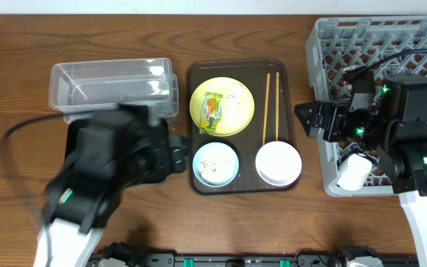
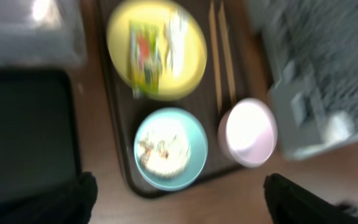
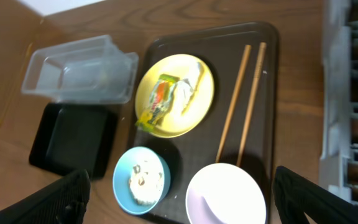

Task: Sort waste into correct bins and load items into the dishwasher rack
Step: 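Reach the left gripper to the light-blue bowl and grasp its rim, then carry the blue bowl left and tip rice onto the black tray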

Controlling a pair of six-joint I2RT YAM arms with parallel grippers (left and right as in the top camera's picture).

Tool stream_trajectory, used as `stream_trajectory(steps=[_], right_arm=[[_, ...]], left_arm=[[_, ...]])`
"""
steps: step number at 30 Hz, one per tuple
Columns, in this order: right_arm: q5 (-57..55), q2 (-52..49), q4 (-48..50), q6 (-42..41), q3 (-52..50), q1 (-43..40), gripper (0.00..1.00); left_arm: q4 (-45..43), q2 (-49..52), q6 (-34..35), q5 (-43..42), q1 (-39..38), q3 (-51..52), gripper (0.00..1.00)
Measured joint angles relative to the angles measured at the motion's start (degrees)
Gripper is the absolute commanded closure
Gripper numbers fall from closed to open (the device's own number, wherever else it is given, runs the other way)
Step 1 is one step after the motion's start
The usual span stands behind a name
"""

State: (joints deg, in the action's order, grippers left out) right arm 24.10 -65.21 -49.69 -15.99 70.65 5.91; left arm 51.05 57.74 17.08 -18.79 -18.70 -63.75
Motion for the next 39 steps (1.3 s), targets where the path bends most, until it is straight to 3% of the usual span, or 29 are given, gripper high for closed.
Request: stream_trajectory(steps=[5,13,22,27,36,39], right_arm=[[-1.95,-0.04,-0.72,-2.54,0.07,0.00,0.11],[-2.64,-0.04,-2.51,-3.39,0.11,0.00,0.10],[-2.97,-0.04,-2.60,-3.61,0.11,0.00,0.11],[-2.97,-0.07,-2.60,-3.80,0.11,0.00,0.11],[-2.97,-1.55,-2.62,-3.98,0.11,0.00,0.12],[-2.99,-1.57,-2.64,-4.00,0.11,0.00,0.13]], left_arm=[[-1.42,14.71,0.85,1.70,-10.36,0.00,0.35],[-6.16,29.51,3.34,11.65,-23.41,0.00,0.41],[-13.46,38.25,7.19,12.72,-24.57,0.00,0.47],[-15.23,40.48,7.80,11.47,-24.85,0.00,0.61],[-15.61,44.50,8.44,10.86,-26.64,0.00,0.94],[-15.34,44.28,8.41,11.32,-26.64,-0.04,0.94]])
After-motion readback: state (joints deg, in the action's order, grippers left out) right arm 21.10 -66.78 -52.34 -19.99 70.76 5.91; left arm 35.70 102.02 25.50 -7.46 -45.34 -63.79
